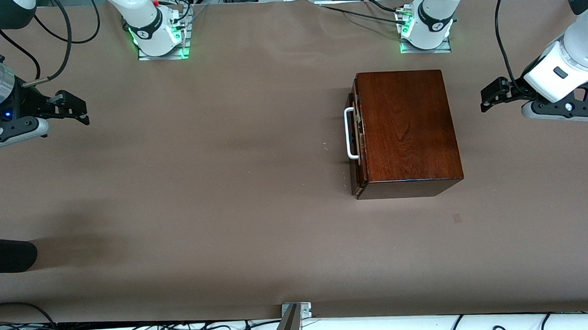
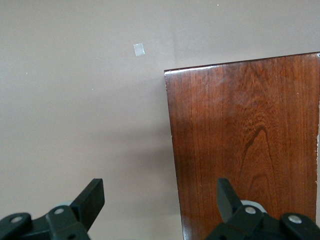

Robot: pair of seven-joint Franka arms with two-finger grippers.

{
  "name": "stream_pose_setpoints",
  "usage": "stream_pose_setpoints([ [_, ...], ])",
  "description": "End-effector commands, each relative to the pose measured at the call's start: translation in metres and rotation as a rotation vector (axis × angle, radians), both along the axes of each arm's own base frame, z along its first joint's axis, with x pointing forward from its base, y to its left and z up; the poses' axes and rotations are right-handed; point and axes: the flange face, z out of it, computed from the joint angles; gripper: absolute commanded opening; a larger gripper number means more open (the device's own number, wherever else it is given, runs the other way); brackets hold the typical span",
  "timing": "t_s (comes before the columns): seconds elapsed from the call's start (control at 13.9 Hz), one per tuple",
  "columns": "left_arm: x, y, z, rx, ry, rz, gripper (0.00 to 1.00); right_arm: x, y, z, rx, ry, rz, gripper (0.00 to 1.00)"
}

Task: Open drawer, take yellow block, close drawer
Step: 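Reach the left gripper to the white drawer handle of the wooden box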

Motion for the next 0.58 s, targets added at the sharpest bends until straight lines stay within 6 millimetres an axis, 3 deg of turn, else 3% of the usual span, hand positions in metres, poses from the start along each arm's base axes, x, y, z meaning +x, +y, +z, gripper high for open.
stream_pose_setpoints([
  [0.0,0.004,-0.001,0.005,-0.017,0.008,-0.002,1.00,0.000,-0.001,0.004,0.019,-0.005,0.011,1.00],
  [0.5,0.002,-0.013,0.007,-0.015,0.017,-0.011,1.00,0.000,-0.002,0.004,0.021,-0.005,0.010,1.00],
])
